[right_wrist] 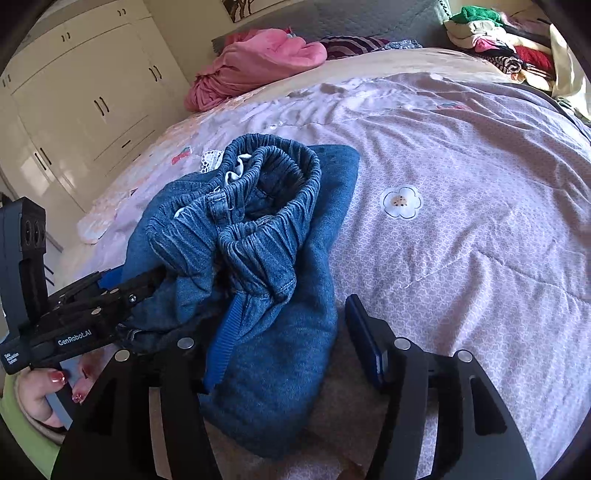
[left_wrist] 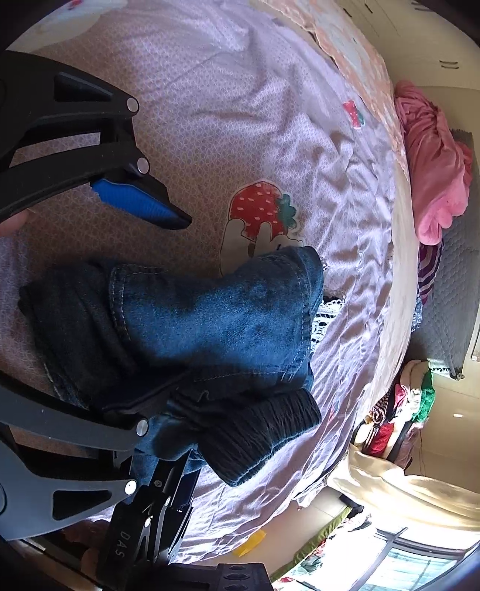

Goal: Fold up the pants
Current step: 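Release the bundle and withdraw both grippers from the pants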

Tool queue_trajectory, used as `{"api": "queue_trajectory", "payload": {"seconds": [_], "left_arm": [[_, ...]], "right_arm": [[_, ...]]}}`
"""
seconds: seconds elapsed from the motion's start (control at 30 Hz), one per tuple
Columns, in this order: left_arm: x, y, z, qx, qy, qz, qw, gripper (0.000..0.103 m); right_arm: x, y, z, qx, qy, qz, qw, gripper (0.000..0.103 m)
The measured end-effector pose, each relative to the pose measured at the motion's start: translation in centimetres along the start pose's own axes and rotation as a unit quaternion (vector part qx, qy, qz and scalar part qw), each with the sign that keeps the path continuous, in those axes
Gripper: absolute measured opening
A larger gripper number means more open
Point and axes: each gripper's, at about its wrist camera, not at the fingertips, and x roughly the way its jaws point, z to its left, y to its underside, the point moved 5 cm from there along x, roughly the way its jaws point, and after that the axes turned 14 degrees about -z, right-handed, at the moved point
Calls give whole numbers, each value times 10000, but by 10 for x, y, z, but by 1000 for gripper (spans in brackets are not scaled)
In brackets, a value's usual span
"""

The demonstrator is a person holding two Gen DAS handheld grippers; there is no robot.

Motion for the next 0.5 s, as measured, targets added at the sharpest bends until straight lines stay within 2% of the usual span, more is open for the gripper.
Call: {"api": "queue_trajectory", "payload": {"seconds": [0.27,0.5], "left_arm": [[-26,3,2,-8,-42,-63,10000,73],[-48,6,1,17,-121,-118,9999,80]], "right_arm": [[-24,7,-1,2,154,-68,9999,61],[-49,9,0,89,197,-231,9995,69]]}}
